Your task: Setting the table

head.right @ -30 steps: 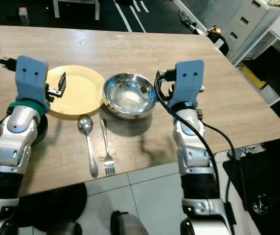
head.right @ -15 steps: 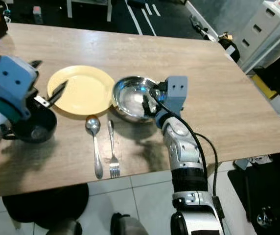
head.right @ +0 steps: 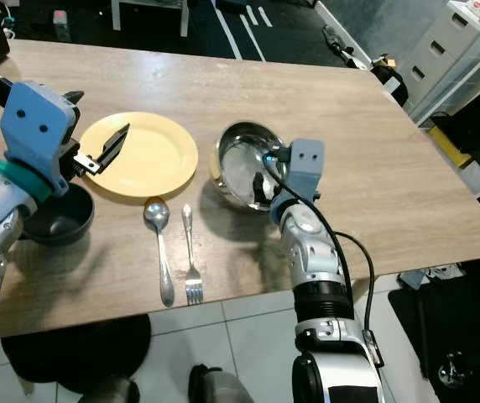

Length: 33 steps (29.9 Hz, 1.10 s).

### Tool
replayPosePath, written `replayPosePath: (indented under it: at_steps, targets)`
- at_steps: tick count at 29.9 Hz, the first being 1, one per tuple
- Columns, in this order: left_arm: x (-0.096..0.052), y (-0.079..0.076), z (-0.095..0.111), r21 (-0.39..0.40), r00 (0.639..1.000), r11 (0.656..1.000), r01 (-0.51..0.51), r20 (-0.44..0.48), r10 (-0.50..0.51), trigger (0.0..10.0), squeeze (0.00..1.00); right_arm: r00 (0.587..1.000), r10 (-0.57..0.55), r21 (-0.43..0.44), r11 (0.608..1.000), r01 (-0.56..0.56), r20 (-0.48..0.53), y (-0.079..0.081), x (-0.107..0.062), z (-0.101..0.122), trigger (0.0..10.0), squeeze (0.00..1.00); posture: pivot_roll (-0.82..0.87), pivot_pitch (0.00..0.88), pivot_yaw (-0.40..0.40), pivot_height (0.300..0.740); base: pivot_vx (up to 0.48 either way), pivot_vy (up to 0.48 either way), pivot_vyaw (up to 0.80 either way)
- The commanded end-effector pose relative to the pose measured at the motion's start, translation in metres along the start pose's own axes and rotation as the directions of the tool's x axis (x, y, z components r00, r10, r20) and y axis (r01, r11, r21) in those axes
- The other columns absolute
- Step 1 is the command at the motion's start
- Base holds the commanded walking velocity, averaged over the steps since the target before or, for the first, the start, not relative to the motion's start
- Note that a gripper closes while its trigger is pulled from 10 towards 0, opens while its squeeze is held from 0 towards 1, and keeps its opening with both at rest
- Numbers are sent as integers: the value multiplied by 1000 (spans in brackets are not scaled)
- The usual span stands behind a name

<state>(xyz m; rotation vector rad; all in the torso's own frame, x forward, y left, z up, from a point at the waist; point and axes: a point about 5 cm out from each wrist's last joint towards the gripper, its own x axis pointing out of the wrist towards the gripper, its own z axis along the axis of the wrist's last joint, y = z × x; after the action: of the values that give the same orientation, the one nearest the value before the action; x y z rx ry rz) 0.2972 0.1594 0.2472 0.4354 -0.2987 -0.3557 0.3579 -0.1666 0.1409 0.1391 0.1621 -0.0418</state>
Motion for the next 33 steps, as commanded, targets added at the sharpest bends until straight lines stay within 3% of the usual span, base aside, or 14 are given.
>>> replayPosePath:
  at_steps: [1,2,7,14,23,24,25,26,27,29,30,33]
  targets:
    - [-1,-4,-1,-6,1000,1000,9,-10,-9,10000,0,999,-18,14,1000,17,47,-9,0,11,10000,0,164,7,-150,740,0,0,0]
    - [-1,-6,-1,-10,1000,1000,10,-9,-10,10000,0,996,-9,27,1000,6,86,-11,-2,20,10000,0,159,2,-153,740,0,0,0]
    - [0,-9,-1,-21,1000,1000,11,-7,-11,10000,0,995,-13,20,1000,11,98,-17,-3,26,10000,0,154,1,-150,740,0,0,0]
    - [2,-12,0,-36,1000,999,-4,-14,4,10000,0,997,5,49,999,-1,-81,-6,4,-6,10000,0,161,11,-160,740,0,0,0]
    - [2,-13,0,-45,999,999,-31,-17,30,10000,0,987,-43,60,997,52,-156,-6,12,-14,10000,0,167,13,-170,740,0,0,0]
    - [1,-13,0,-48,999,998,-34,-18,33,10000,0,981,-6,102,994,27,-195,-4,12,-18,8039,0,160,20,-174,740,0,0,0]
    - [2,-13,-1,-52,999,998,-36,-20,35,10000,0,970,44,163,987,-5,-241,0,12,-22,4667,0,152,10,-176,740,0,0,0]
    - [2,-13,-1,-52,999,998,-36,-20,35,10000,0,970,44,163,987,-5,-241,0,12,-22,4667,0,152,10,-176,740,0,0,0]
    - [3,-14,-1,-53,999,998,-35,-21,34,10000,0,959,87,205,978,-31,-269,3,12,-25,3255,0,151,10,-175,740,0,0,0]
    - [4,-15,-1,-54,999,998,-34,-21,33,10000,0,952,113,229,972,-47,-283,6,12,-26,3255,0,151,10,-175,740,0,0,0]
    - [6,-15,1,-54,999,998,-31,-15,30,10000,0,947,139,241,968,-69,-290,8,12,-26,0,0,155,16,-174,740,0,0,0]
    - [7,-14,2,-54,999,998,-30,-10,30,10000,0,942,154,244,966,-81,-299,8,12,-28,0,0,150,20,-174,740,0,0,0]
